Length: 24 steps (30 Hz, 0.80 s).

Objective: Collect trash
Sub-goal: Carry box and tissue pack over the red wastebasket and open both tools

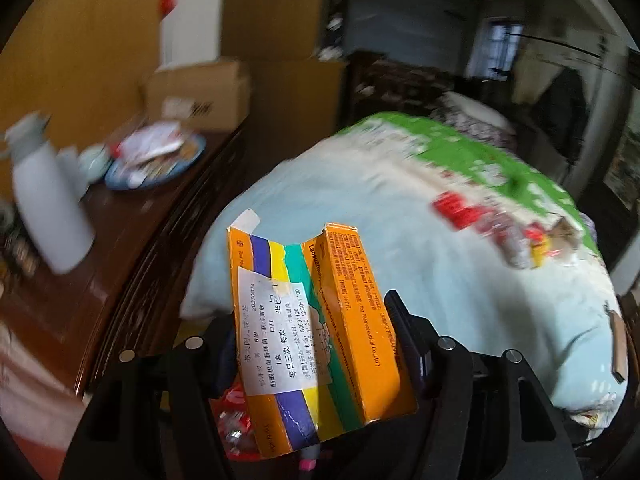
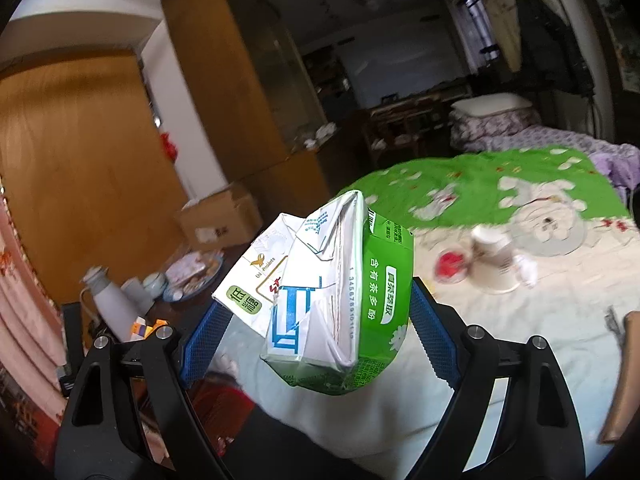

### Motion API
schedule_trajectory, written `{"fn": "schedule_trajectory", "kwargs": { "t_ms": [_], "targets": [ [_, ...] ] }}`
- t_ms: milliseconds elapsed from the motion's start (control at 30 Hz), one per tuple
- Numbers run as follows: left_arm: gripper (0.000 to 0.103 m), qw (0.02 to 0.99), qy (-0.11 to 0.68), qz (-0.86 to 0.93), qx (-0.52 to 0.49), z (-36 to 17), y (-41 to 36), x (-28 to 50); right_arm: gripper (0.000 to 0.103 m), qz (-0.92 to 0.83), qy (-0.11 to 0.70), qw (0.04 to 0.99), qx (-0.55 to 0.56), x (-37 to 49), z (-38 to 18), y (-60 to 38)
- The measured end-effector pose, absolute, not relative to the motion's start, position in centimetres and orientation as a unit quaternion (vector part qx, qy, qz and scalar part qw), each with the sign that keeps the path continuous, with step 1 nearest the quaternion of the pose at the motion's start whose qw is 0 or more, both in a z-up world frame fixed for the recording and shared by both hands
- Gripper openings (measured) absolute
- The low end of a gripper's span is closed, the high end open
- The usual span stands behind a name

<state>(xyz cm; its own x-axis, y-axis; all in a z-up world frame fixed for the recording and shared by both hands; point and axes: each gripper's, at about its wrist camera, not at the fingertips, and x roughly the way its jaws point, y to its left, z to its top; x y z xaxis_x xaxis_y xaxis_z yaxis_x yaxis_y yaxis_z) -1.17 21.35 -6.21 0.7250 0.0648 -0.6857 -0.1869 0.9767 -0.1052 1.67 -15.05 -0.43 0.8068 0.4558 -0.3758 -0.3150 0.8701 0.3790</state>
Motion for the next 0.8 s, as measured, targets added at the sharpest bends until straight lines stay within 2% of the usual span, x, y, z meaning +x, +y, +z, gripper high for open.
{"fn": "schedule_trajectory", "kwargs": {
  "t_ms": [100,233,433,800],
  "targets": [
    [0.068,0.910,0.392,0.086,-0.106,-8.9,24.3,-1.3,0.083,0.228,0.264,0.926,0.145,2.9,-1.6,-12.5],
    [0.084,0.892,0.422,0.097,-0.134,-11.5,27.0,-1.2,0.083,0.262,0.313,0.903,0.131,4.6,-3.4,-8.1],
    [0.096,0.889,0.407,0.136,-0.161,-12.4,30.7,-2.0,0.083,0.316,0.364,0.872,0.081,5.5,-5.6,-0.3],
    [0.097,0.861,0.401,0.205,-0.236,-15.4,38.4,-4.3,0.085,0.431,0.455,0.779,-0.020,5.9,-10.3,16.1]
  ]
}}
